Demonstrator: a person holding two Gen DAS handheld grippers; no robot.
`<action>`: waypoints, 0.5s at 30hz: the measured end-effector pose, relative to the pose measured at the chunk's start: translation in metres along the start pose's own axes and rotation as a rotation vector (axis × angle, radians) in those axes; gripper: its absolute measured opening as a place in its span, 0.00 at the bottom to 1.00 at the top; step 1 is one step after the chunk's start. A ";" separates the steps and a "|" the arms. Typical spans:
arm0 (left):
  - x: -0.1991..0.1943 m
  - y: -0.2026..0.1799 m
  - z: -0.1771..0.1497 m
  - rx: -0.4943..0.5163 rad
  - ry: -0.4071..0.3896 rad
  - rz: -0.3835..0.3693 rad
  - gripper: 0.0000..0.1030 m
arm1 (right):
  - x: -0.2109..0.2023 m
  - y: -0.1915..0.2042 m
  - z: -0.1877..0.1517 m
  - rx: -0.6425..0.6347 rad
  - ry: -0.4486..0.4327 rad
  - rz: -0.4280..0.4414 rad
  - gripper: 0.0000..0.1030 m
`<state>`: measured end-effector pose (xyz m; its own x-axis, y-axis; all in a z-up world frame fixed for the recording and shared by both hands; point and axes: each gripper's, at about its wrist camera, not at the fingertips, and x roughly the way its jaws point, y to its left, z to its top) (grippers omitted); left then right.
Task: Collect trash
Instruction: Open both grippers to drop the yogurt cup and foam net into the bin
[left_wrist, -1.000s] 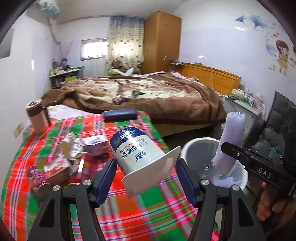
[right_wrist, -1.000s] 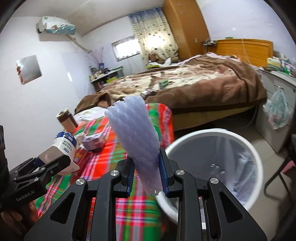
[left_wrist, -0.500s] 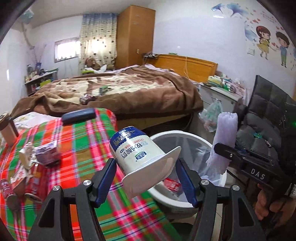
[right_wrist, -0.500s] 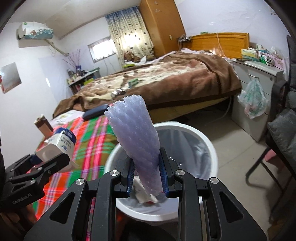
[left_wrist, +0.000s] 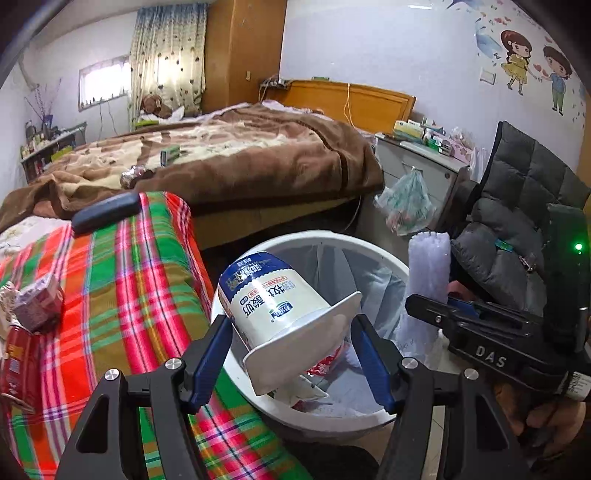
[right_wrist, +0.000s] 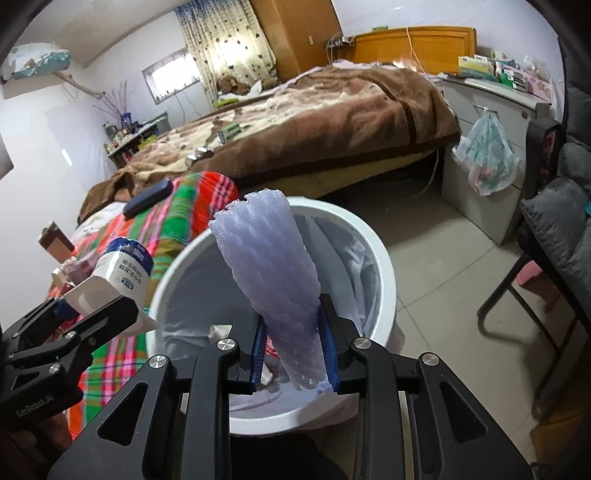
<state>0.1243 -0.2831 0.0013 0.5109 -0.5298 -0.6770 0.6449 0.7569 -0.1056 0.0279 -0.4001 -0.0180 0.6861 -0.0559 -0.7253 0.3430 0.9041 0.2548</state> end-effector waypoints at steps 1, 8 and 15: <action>0.002 -0.001 0.000 -0.002 0.004 -0.004 0.65 | 0.001 -0.001 -0.001 0.001 0.006 -0.002 0.27; 0.005 -0.003 -0.001 0.005 0.001 -0.009 0.78 | 0.000 -0.002 -0.003 -0.008 0.028 -0.022 0.45; -0.004 0.002 -0.003 -0.010 -0.011 0.006 0.78 | -0.006 -0.003 -0.004 -0.001 0.005 -0.010 0.52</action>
<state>0.1217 -0.2779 0.0017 0.5210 -0.5296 -0.6694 0.6363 0.7637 -0.1090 0.0203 -0.4005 -0.0165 0.6792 -0.0632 -0.7312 0.3493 0.9040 0.2464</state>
